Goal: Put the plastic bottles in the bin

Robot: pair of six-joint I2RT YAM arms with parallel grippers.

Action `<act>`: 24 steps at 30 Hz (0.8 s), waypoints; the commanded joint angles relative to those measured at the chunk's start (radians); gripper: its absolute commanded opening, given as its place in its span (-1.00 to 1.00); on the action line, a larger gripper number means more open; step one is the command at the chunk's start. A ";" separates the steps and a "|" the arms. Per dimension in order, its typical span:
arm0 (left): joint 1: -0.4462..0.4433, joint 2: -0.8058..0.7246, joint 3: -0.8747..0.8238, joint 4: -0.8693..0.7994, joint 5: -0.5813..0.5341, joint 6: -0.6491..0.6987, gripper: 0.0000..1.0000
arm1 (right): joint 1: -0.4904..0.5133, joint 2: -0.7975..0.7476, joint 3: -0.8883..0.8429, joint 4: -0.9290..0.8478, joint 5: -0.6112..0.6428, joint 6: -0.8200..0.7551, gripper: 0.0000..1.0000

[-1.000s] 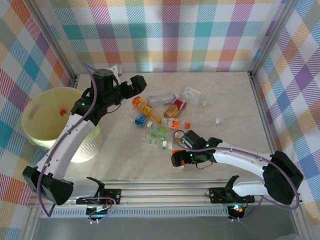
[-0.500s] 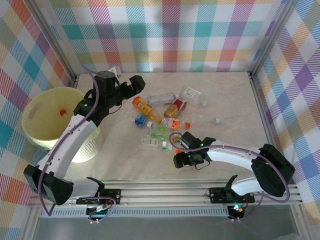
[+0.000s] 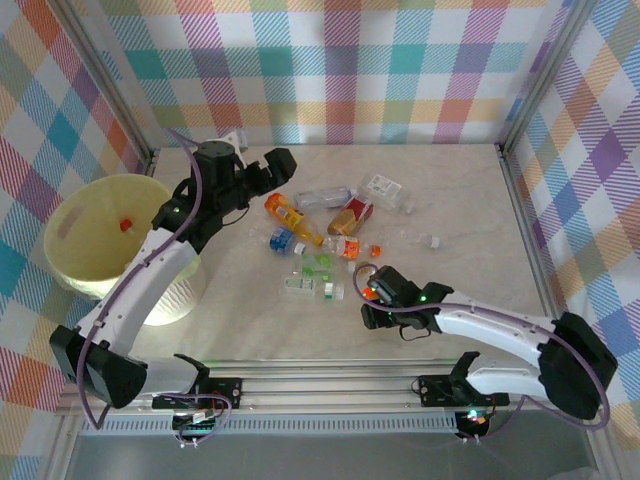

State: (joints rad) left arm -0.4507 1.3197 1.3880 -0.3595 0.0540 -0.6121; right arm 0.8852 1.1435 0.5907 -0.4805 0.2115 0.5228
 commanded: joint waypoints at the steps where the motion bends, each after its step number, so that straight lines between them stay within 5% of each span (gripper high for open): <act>1: -0.034 0.029 0.020 0.027 0.009 0.040 1.00 | -0.002 -0.052 -0.014 0.016 0.068 -0.051 0.00; 13: -0.100 0.116 0.078 -0.039 -0.048 0.019 1.00 | -0.200 -0.067 0.071 0.304 -0.180 -0.154 -0.06; 24: -0.105 0.116 -0.033 0.144 0.175 -0.015 1.00 | -0.304 0.009 0.150 0.546 -0.412 -0.179 -0.08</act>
State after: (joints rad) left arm -0.5484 1.4433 1.4006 -0.3126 0.1436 -0.5949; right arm 0.5877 1.1385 0.6876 -0.0483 -0.1089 0.3599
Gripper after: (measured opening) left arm 0.997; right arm 0.586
